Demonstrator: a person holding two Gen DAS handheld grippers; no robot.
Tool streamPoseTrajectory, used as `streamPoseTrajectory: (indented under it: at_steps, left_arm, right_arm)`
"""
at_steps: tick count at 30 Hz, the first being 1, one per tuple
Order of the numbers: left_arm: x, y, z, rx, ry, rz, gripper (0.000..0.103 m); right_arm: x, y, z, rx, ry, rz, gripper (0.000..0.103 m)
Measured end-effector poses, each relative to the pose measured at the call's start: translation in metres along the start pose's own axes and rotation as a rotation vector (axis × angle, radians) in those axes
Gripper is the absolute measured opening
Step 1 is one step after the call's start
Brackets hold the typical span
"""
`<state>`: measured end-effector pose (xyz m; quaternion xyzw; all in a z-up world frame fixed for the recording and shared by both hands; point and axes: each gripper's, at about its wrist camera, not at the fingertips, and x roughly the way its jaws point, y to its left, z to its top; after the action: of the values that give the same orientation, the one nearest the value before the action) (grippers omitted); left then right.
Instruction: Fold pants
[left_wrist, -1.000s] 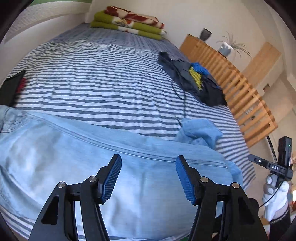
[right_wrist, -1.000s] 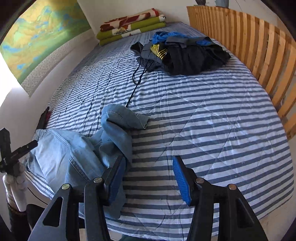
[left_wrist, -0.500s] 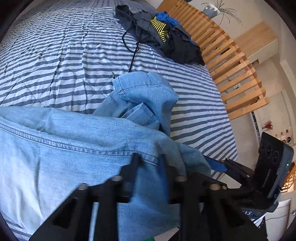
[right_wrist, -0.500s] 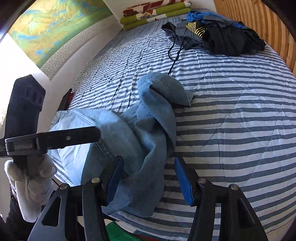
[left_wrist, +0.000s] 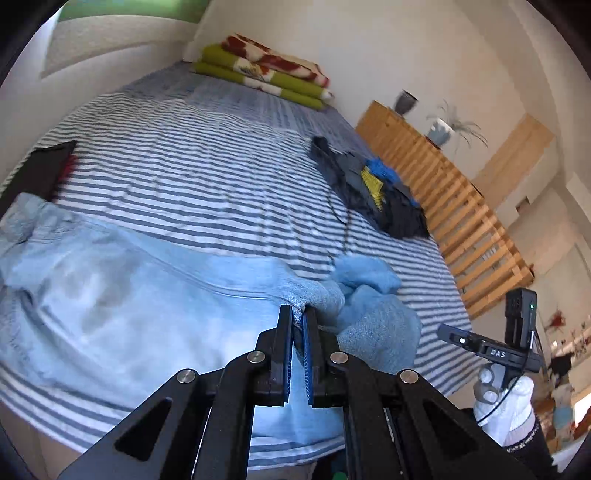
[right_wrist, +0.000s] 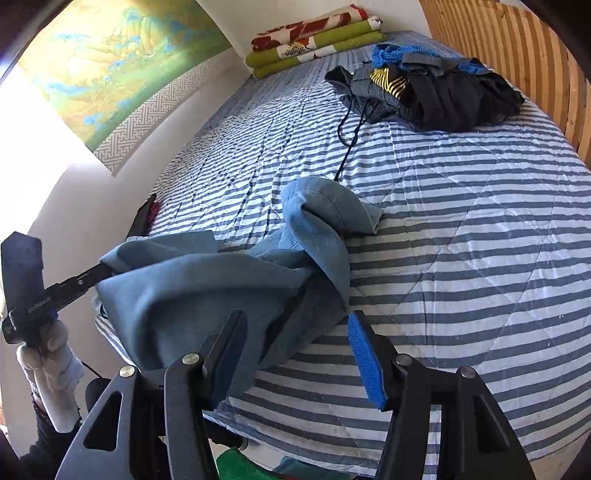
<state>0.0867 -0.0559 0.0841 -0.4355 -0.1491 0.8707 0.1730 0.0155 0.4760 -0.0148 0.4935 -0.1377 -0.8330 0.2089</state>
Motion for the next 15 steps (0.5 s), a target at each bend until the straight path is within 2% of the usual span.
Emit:
streamPoseTrajectory:
  at_steps: [2, 5, 7, 10, 13, 15]
  left_arm:
    - [-0.024, 0.045, 0.005, -0.082, -0.039, 0.079, 0.005]
    - [-0.050, 0.103, 0.008, -0.194, -0.062, 0.141, 0.005]
    - [-0.055, 0.124, 0.006, -0.217, -0.050, 0.171, 0.005]
    - [-0.052, 0.135, 0.001, -0.219, -0.034, 0.186, 0.005]
    - [-0.050, 0.132, 0.003, -0.218, -0.047, 0.178, 0.005]
    - [-0.049, 0.127, 0.007, -0.205, -0.057, 0.175, 0.005]
  right_arm:
    - [0.006, 0.010, 0.007, -0.021, 0.000, 0.004, 0.053]
    - [0.025, 0.028, 0.020, -0.068, 0.007, -0.008, 0.055]
    - [0.045, 0.037, 0.029, -0.112, 0.009, -0.075, 0.059]
    - [0.076, 0.039, 0.047, -0.147, 0.009, -0.210, 0.059]
    - [0.104, 0.028, 0.062, -0.136, 0.037, -0.294, 0.059]
    - [0.118, 0.018, 0.064, -0.106, 0.068, -0.313, 0.056]
